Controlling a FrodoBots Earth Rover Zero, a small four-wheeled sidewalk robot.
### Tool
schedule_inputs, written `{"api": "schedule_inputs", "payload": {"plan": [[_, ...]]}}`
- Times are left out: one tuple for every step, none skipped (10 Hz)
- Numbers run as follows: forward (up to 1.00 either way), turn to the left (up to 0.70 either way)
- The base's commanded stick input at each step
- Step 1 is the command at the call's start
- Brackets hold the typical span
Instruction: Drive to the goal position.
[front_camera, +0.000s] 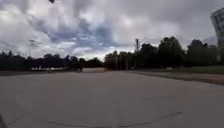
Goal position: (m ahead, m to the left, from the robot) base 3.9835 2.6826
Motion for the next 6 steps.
{"api": "schedule_inputs", "payload": {"plan": [[1.0,0.14],[1.0,0.0],[1.0,0.0],[1.0,0.0],[1.0,0.0],[1.0,0.07]]}}
